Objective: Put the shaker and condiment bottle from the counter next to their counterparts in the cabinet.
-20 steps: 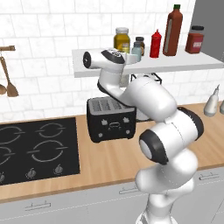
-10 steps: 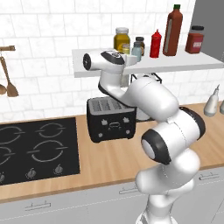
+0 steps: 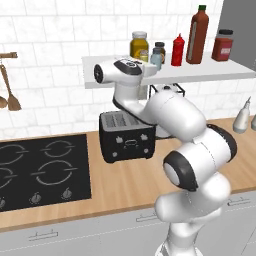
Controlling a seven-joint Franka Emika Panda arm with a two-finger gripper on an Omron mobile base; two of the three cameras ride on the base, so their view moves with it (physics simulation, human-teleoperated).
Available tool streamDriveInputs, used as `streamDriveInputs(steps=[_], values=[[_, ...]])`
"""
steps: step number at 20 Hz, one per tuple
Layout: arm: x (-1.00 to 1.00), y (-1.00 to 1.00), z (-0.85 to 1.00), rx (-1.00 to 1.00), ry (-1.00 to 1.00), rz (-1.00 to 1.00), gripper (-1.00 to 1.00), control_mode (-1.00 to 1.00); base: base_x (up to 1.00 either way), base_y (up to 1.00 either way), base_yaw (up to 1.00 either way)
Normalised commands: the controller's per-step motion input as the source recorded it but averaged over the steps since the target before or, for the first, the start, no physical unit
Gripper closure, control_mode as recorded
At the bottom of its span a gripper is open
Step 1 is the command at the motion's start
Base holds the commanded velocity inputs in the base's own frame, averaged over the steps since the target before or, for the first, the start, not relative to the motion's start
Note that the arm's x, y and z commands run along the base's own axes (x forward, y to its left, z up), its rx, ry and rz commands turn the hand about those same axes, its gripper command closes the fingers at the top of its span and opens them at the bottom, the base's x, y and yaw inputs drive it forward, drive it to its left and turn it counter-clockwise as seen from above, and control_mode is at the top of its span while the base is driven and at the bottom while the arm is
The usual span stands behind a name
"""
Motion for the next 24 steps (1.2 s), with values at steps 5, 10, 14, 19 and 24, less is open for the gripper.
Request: streamDriveInputs(steps=[5, 10, 14, 19, 24], values=[[-0.41, 0.18, 0.00, 0.00, -0.09, 0.02, -1.00, -1.00, 0.00, 0.00, 0.00], [-0.42, 0.20, 0.00, 0.00, -0.07, 0.03, -1.00, -1.00, 0.00, 0.00, 0.00], [-0.45, 0.27, 0.00, 0.00, -0.06, 0.04, -1.00, -1.00, 0.00, 0.00, 0.00], [-0.66, 0.18, -0.02, 0.00, -0.07, 0.04, -1.00, -1.00, 0.00, 0.00, 0.00], [-0.99, 0.00, -0.08, 0.00, -0.12, 0.03, -1.00, -1.00, 0.00, 0.00, 0.00]])
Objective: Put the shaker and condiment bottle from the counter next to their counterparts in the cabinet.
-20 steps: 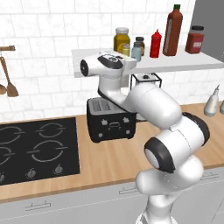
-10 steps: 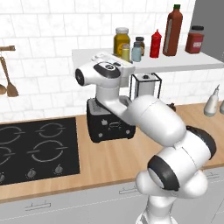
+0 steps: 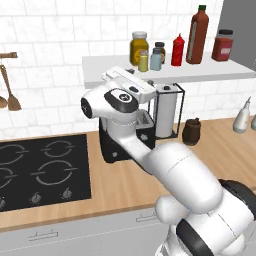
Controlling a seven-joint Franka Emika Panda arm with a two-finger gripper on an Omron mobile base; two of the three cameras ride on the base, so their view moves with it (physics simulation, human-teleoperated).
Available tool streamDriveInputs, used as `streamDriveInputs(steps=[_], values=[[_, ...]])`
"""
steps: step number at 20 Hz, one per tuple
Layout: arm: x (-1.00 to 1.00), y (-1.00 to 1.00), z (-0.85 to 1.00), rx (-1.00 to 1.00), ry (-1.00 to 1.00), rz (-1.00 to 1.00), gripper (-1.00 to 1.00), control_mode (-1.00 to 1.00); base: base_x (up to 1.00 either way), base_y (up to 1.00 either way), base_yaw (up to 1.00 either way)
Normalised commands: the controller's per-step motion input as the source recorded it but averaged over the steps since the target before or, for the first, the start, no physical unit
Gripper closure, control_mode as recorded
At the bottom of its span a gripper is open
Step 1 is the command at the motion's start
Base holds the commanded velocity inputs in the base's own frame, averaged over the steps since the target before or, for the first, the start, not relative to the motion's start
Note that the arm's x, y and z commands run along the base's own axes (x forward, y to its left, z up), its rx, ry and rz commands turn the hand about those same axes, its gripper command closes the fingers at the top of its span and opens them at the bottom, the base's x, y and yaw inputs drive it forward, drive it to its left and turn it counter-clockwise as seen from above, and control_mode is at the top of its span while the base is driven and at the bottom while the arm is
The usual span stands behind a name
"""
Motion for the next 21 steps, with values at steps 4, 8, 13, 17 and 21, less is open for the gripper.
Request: streamDriveInputs(steps=[4, 8, 13, 17, 21], values=[[-1.00, -0.06, -0.49, 0.00, -0.12, 0.00, -1.00, -1.00, 0.00, 0.00, 0.00], [-1.00, -0.07, -0.92, 0.00, -0.01, 0.00, -1.00, -1.00, 0.00, 0.00, 0.00], [-1.00, -0.04, -1.00, 0.00, 0.00, 0.00, -1.00, -1.00, 0.00, 0.00, 0.00], [-0.91, 0.00, -1.00, 0.00, 0.00, 0.00, -1.00, -1.00, 0.00, 0.00, 0.00], [-0.19, 0.00, -0.25, 0.00, 0.00, 0.00, -1.00, -1.00, 0.00, 0.00, 0.00]])
